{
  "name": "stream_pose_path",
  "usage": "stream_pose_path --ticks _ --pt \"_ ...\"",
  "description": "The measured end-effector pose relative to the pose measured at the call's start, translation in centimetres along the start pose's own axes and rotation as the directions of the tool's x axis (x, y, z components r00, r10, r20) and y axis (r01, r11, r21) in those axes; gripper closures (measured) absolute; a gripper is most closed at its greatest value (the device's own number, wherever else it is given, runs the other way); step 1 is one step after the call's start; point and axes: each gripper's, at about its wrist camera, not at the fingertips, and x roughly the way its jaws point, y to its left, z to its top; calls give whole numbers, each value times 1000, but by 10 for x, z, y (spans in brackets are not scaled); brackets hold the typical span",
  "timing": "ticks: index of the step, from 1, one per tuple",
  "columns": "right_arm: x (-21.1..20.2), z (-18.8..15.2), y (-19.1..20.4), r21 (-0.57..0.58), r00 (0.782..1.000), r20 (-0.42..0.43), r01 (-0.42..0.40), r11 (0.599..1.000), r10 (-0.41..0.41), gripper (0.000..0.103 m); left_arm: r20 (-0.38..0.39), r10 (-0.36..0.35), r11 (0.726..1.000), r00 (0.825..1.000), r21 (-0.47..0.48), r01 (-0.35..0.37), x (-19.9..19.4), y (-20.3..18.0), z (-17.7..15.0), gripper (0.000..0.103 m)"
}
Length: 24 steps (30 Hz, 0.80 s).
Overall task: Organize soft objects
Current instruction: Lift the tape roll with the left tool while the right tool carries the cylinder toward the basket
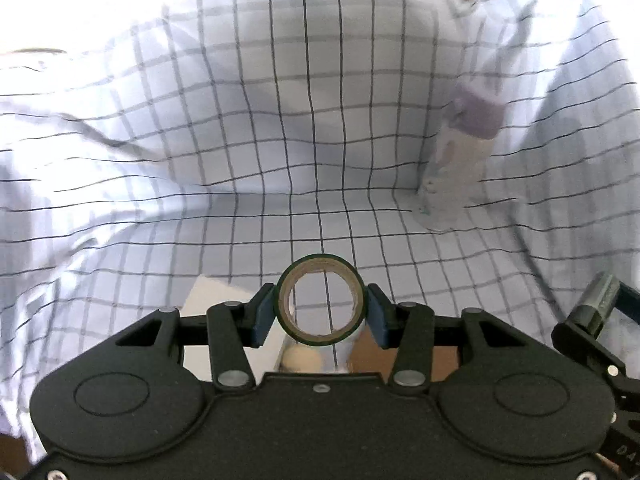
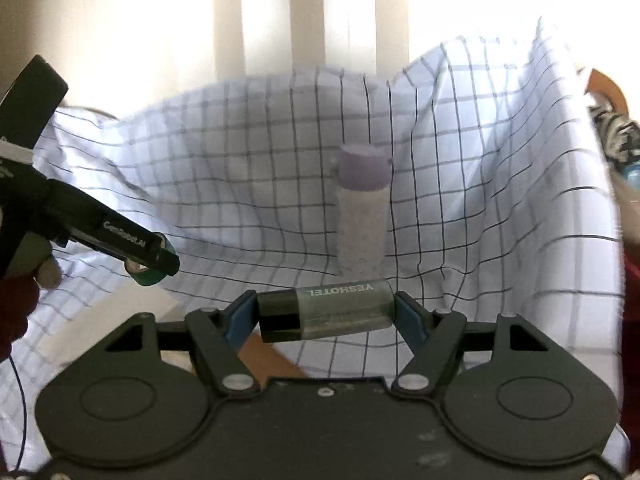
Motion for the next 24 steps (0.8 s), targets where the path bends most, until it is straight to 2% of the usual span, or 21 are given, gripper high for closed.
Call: stream_pose_path --ticks 6,10,12,18,24 --pt "-81 -23 17 21 997 69 -23 1000 21 31 118 15 999 993 39 -19 -79 -6 -45 56" --pt "-127 -45 31 18 993 114 -12 1000 9 31 178 15 998 984 65 -27 -119 -17 -78 56" --pt "-147 -56 36 36 992 119 -34 999 29 31 197 11 998 980 65 -24 -135 -20 -97 56" --pt "-191 -89 49 75 990 125 -71 995 61 31 184 -20 999 983 46 12 -162 -25 -146 56" --pt "-227 -112 60 98 985 154 -94 991 78 31 141 -34 999 989 13 33 -169 -27 -189 56"
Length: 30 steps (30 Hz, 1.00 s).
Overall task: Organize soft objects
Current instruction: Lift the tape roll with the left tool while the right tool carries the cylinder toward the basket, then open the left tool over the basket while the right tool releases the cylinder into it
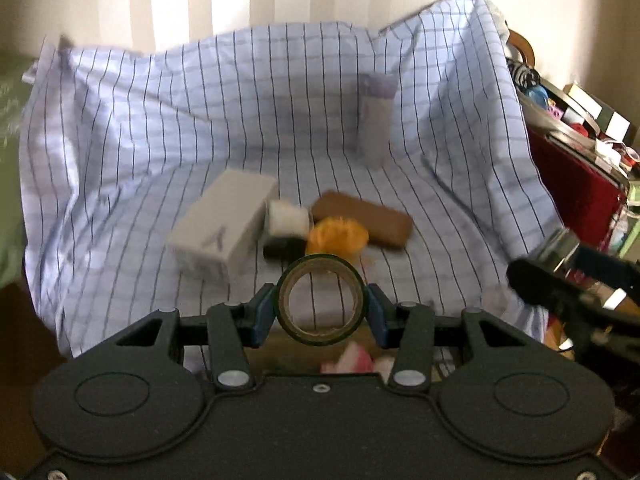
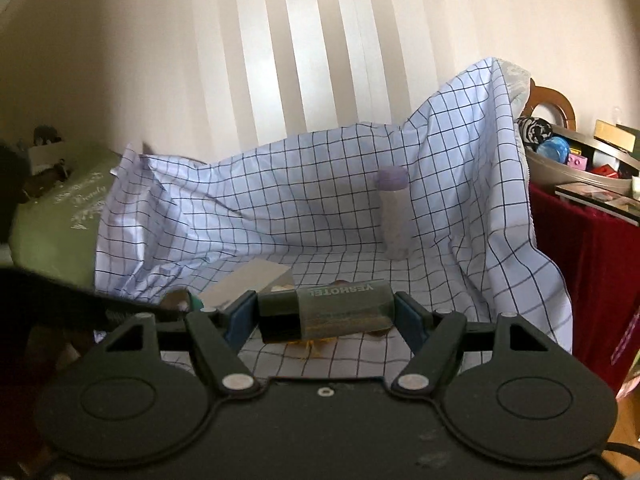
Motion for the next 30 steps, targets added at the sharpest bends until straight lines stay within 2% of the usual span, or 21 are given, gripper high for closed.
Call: stream_pose_path --ticks 5,10,22,30 --pt "-26 -11 9 17 1000 15 -14 1000 14 31 -42 12 999 999 -45 -14 -3 2 -31 56" --pt "-36 -20 15 49 1000 -26 -12 999 14 31 -60 32 995 998 -93 -38 -5 6 -55 56" --pt "-11 -44 22 75 983 -182 49 996 -35 31 -164 69 978 984 -186 -99 24 29 -84 56" --pt "8 -52 23 74 966 -254 74 995 -53 31 -147 132 972 980 -173 -157 16 25 -93 43"
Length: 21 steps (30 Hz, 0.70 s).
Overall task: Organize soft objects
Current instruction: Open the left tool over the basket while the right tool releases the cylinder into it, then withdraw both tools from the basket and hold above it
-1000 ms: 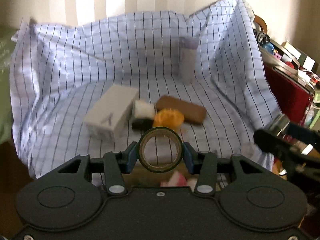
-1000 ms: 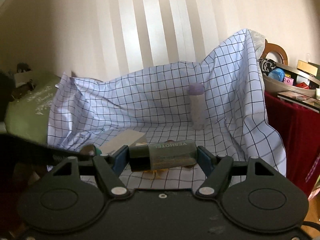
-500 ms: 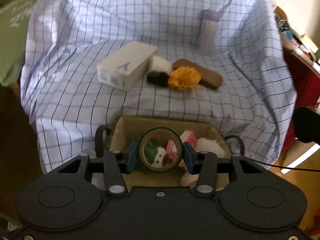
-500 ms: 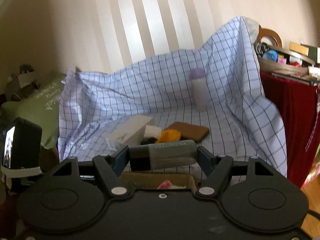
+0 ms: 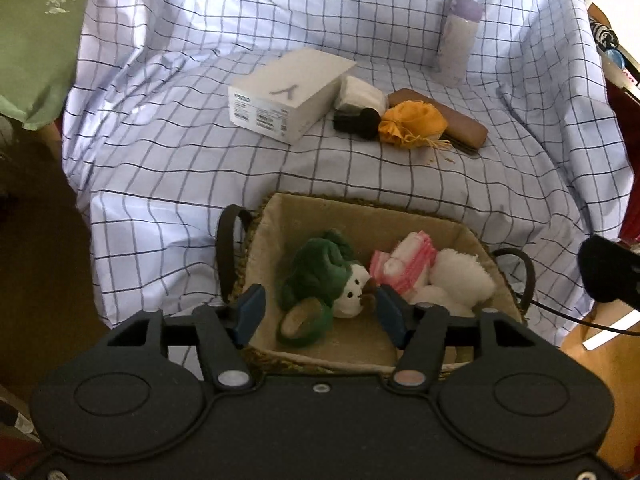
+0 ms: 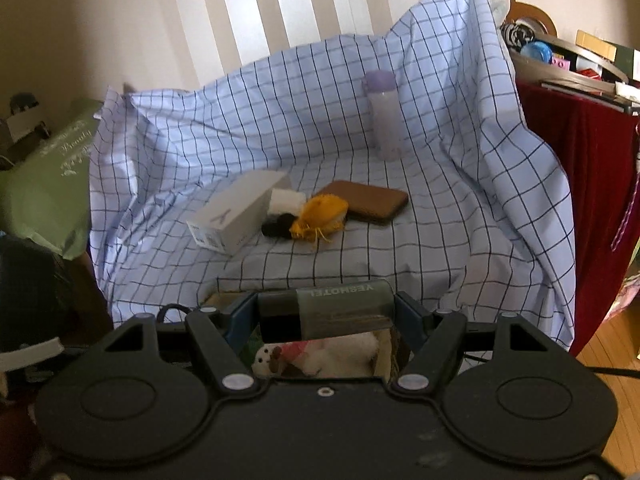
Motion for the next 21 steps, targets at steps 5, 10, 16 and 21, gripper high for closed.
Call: stream_pose_path --ticks 5,10,16,21 --pt "9 -1 2 -1 999 -35 5 1000 -5 31 12 26 999 1000 -31 -26 -3 6 -1 40" --pt "18 -1 7 -11 999 -53 0 1000 -1 31 6 39 998 999 -41 -38 -3 10 -4 39" --pt "23 0 11 -24 998 -65 -12 1000 11 30 1 48 998 999 -33 -48 -3 9 -6 39" --pt "25 0 11 -20 998 -67 -17 1000 16 26 -1 52 998 999 -29 -52 -3 8 -7 38"
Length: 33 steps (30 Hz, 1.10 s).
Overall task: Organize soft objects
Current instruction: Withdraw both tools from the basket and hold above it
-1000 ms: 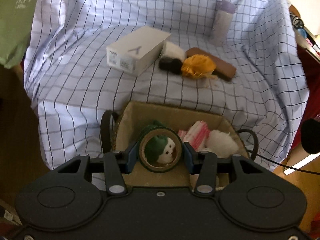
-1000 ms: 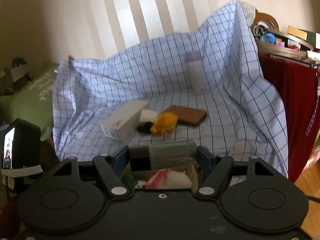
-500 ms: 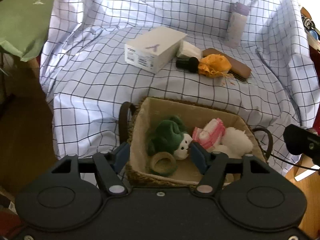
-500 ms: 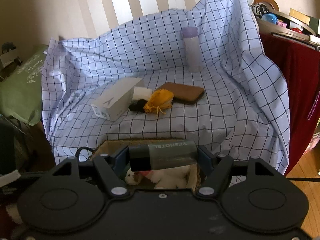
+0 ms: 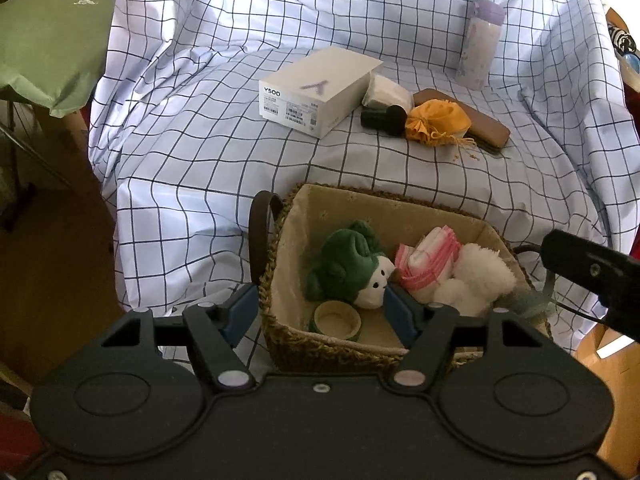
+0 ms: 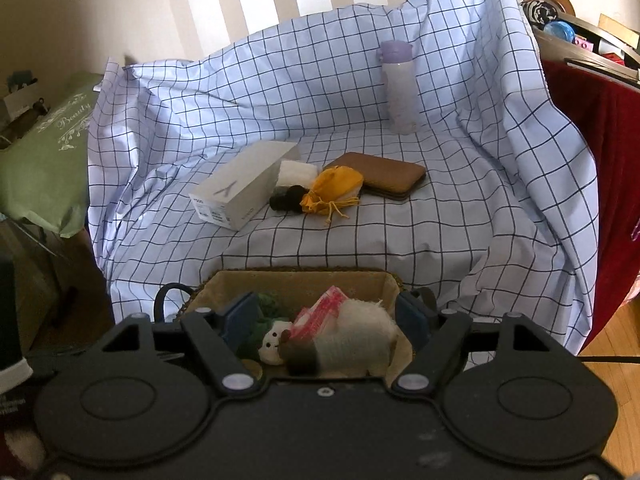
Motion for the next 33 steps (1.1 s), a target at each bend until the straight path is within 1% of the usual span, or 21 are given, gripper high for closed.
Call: stream_pose_path --ticks 5,9,13,15,16,20,33 --pt "-2 0 -5 9 1000 3 21 1000 -21 26 -1 3 1000 1000 6 -3 0 -1 0 38" --pt "-2 -2 -6 -7 998 -2 58 998 -58 25 4 10 1000 1000 12 -11 -1 -3 0 38" --pt "-1 -3 -8 -7 997 -12 73 997 -73 24 6 19 1000 1000 18 -19 -2 -3 0 37" --pt "0 -3 -9 -8 997 -18 80 997 -80 23 9 23 1000 1000 20 -23 -2 -3 0 30" --pt "1 -3 -10 -7 996 -21 81 997 -82 23 14 25 999 1000 22 -26 -3 -3 0 25" --pt "3 -4 -11 -1 996 -35 87 996 -87 22 33 40 999 999 35 -41 -6 -5 0 25" --pt "6 -6 -13 15 994 -58 95 995 -94 21 30 44 998 999 43 -45 -6 -5 0 25"
